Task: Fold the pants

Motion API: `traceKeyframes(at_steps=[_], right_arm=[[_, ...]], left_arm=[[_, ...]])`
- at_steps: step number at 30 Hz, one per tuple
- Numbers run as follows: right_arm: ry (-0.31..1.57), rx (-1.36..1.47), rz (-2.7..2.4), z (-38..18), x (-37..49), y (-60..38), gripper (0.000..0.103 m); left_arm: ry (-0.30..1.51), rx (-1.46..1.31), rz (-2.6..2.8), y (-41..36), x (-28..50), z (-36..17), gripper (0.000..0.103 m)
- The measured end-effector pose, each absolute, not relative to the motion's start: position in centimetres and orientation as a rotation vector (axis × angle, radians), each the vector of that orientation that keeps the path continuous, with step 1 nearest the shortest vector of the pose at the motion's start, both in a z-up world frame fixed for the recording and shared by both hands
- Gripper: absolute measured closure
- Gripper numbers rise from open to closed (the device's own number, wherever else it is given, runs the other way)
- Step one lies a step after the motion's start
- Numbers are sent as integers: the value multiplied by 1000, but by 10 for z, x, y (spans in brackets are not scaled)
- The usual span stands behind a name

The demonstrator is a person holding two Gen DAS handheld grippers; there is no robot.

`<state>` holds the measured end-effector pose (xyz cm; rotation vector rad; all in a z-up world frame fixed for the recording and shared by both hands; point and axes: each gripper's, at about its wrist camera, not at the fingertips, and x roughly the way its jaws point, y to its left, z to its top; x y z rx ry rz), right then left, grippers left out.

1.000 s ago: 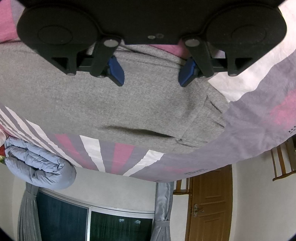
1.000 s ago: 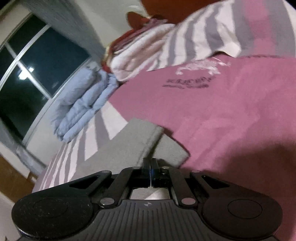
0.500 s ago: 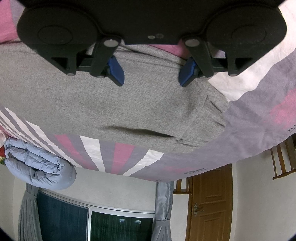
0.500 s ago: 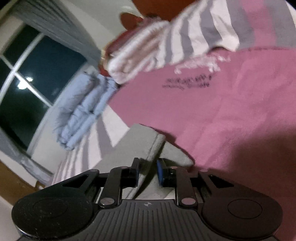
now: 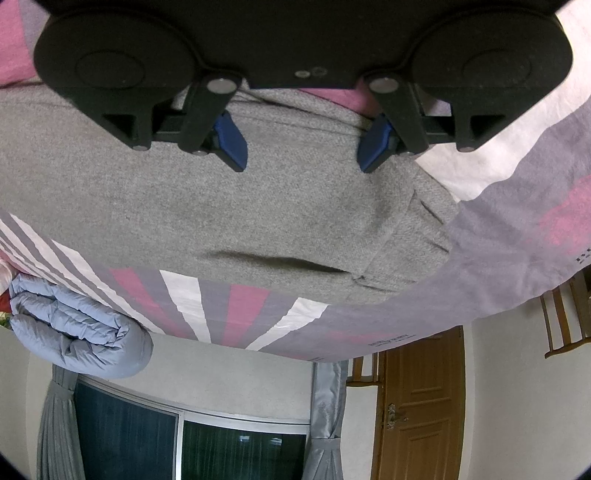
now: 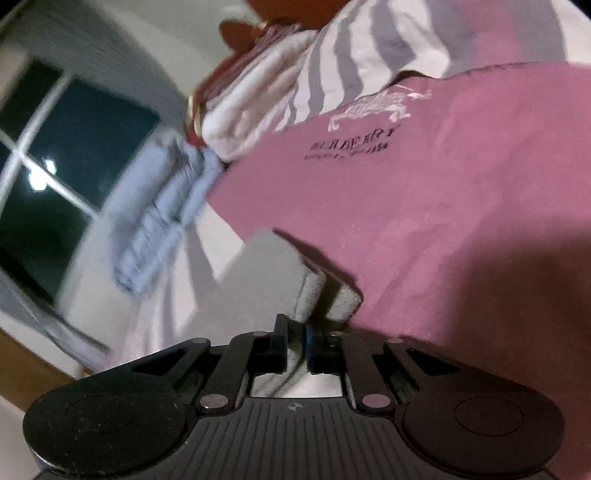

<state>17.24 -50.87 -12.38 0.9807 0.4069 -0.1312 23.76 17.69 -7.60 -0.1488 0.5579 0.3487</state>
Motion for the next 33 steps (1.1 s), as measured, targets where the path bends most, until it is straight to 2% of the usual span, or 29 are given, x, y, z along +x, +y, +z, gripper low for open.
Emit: traceKeyframes(at_steps=[1, 2, 3, 4, 11, 12, 13, 14, 18, 20, 23, 27, 28, 29, 30, 33], right_arm=[[375, 977, -144, -119, 165, -508, 76], [345, 974, -150, -115, 157, -507, 57], [323, 987, -153, -113, 148, -506, 46], [315, 1000, -160, -113, 144, -506, 44], [448, 981, -144, -124, 183, -504, 44], [472, 943, -138, -121, 192, -501, 55], [512, 898, -129, -117, 203, -499, 72], [532, 874, -112, -117, 208, -497, 94], [359, 683, -37, -48, 197, -480, 94], [333, 666, -61, -26, 186, -475, 94], [369, 717, -122, -41, 183, -482, 93], [556, 891, -197, -130, 210, -502, 90], [522, 962, -185, -136, 205, -509, 90], [489, 996, -184, -135, 198, -513, 86], [463, 937, -235, -127, 189, -510, 76], [386, 804, -335, -104, 162, -502, 71]], left_arm=[[557, -148, 349, 177, 238, -76, 44], [558, -149, 349, 177, 238, -76, 44], [558, -148, 349, 177, 237, -76, 44], [558, -148, 349, 177, 237, -76, 44], [559, -145, 350, 177, 238, -76, 43], [558, -145, 350, 177, 238, -76, 43], [558, -145, 351, 177, 238, -76, 43], [558, -145, 351, 177, 238, -76, 43], [557, -144, 350, 177, 238, -76, 43], [557, -145, 349, 176, 238, -76, 43], [558, -143, 342, 176, 238, -76, 43], [558, -143, 337, 178, 238, -77, 42], [558, -144, 336, 179, 238, -77, 42], [557, -144, 335, 179, 237, -77, 42], [555, -147, 333, 180, 237, -77, 41], [550, -153, 327, 181, 235, -72, 39]])
